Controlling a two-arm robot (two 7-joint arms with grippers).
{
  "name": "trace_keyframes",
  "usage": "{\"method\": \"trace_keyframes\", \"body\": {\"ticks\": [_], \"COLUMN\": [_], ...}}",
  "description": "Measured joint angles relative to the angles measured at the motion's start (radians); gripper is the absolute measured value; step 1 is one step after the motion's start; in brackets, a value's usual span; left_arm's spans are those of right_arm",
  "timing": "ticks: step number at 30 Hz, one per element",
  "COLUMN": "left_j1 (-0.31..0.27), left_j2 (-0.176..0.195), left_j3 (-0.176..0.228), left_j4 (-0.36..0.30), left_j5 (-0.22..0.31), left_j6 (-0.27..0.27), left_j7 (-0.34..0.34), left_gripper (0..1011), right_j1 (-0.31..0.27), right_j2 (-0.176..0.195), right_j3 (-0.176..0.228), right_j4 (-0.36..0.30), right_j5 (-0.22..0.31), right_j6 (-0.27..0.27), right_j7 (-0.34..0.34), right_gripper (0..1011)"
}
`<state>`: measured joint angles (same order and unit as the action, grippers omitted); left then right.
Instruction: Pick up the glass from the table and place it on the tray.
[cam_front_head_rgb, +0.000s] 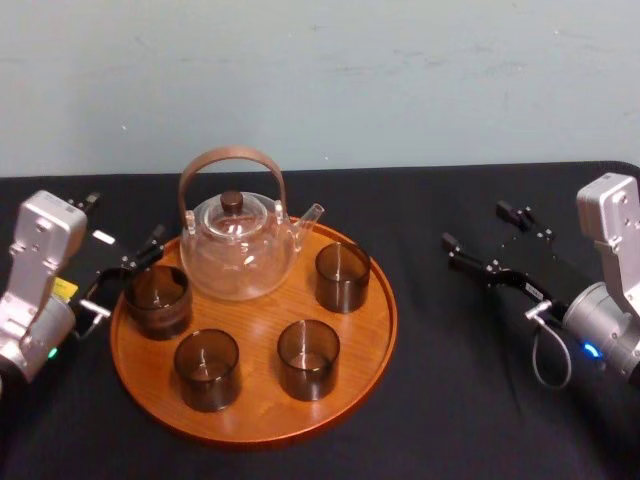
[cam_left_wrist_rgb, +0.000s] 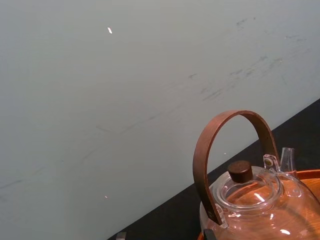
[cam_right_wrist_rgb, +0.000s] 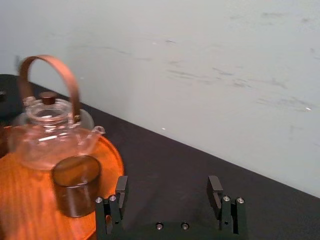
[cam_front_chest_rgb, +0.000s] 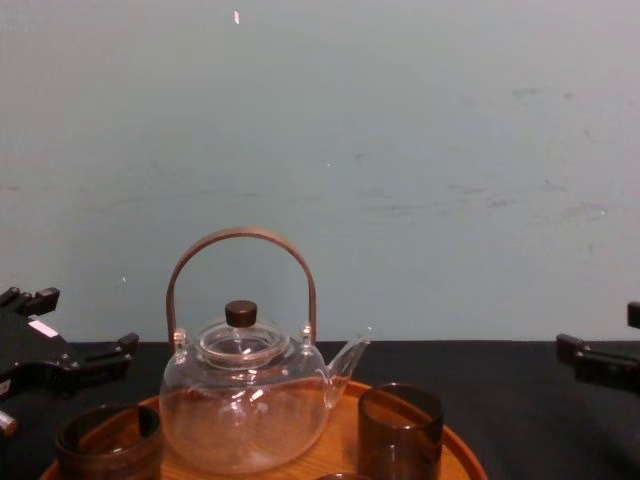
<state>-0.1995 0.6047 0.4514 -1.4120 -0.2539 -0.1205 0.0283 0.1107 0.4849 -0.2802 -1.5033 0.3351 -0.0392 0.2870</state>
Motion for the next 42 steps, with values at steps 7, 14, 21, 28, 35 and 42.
{"method": "trace_keyframes", "body": {"ticks": [7,14,21,28,35,42], "left_j1": [0.0,0.0,0.0,0.0,0.0,0.0], "left_j2": [0.0,0.0,0.0,0.0,0.0,0.0], "left_j3": [0.0,0.0,0.0,0.0,0.0,0.0], "left_j4": [0.0,0.0,0.0,0.0,0.0,0.0], "left_j5": [0.0,0.0,0.0,0.0,0.0,0.0], "left_j6": [0.0,0.0,0.0,0.0,0.0,0.0], "left_j7": [0.0,0.0,0.0,0.0,0.0,0.0], "left_gripper": [1001,1001,1001,1001,1001,1002], "right_j1": [0.015,0.019,0.018,0.018,0.017,0.017], "right_j2": [-0.038,-0.045,-0.042,-0.041,-0.041,-0.04], "right_j3": [0.018,0.021,0.02,0.02,0.019,0.019], "right_j4": [0.038,0.046,0.043,0.042,0.041,0.041], "right_j5": [-0.022,-0.031,-0.03,-0.028,-0.027,-0.026], "right_j6": [0.01,0.016,0.015,0.015,0.014,0.014], "right_j7": [-0.034,-0.04,-0.039,-0.038,-0.037,-0.037], "right_gripper": [1002,1002,1002,1002,1003,1002]}}
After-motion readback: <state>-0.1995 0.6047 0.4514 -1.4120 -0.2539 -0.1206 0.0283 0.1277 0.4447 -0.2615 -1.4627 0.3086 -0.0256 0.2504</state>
